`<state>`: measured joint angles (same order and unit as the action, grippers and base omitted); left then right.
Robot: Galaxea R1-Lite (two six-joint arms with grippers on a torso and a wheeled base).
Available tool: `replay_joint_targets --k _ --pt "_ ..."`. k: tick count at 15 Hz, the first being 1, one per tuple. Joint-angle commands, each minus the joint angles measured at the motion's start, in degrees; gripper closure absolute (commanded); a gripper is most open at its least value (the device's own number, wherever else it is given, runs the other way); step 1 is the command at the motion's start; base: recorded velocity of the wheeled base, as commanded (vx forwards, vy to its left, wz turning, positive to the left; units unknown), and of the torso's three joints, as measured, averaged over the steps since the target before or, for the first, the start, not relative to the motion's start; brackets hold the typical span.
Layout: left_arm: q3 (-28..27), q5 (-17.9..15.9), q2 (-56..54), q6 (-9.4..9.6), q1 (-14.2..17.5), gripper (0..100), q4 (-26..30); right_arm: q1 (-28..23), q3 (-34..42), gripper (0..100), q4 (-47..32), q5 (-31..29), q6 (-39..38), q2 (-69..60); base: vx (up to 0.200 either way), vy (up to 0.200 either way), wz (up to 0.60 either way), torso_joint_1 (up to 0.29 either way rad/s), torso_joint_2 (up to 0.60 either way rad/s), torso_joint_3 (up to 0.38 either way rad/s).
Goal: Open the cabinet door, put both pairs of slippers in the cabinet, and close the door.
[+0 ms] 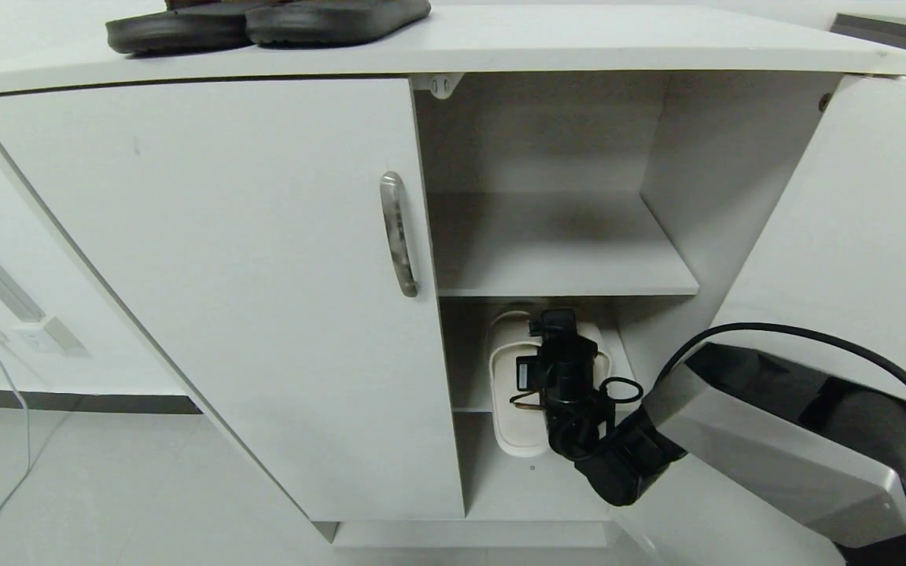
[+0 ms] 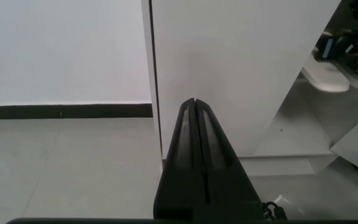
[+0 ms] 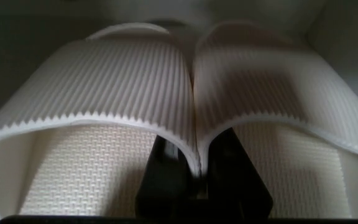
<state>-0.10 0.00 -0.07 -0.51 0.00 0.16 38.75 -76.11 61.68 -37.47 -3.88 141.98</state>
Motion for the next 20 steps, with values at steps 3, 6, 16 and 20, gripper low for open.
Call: replay_joint_targets --k 3,6,16,20 --pt "0.0 0.0 0.1 -0.02 0.0 100 0.0 -2.5 -9.5 100 -4.6 1.0 0.1 3.5 0.0 0.0 0.0 0.0 0.0 0.0" --pt "0.0 0.0 0.1 -0.02 0.0 100 0.0 -3.4 -12.8 100 -5.4 2.1 0.8 4.8 0.0 0.0 0.0 0.0 0.0 0.0" --pt "0.0 0.0 0.1 -0.02 0.0 100 0.0 -4.6 -19.1 100 -10.3 3.1 1.1 7.8 0.0 0.0 0.0 0.0 0.0 0.0" --pt "0.0 0.0 0.1 0.07 0.0 100 0.0 -4.7 -19.8 100 -11.1 3.1 1.1 8.2 0.0 0.0 0.0 0.0 0.0 0.0"
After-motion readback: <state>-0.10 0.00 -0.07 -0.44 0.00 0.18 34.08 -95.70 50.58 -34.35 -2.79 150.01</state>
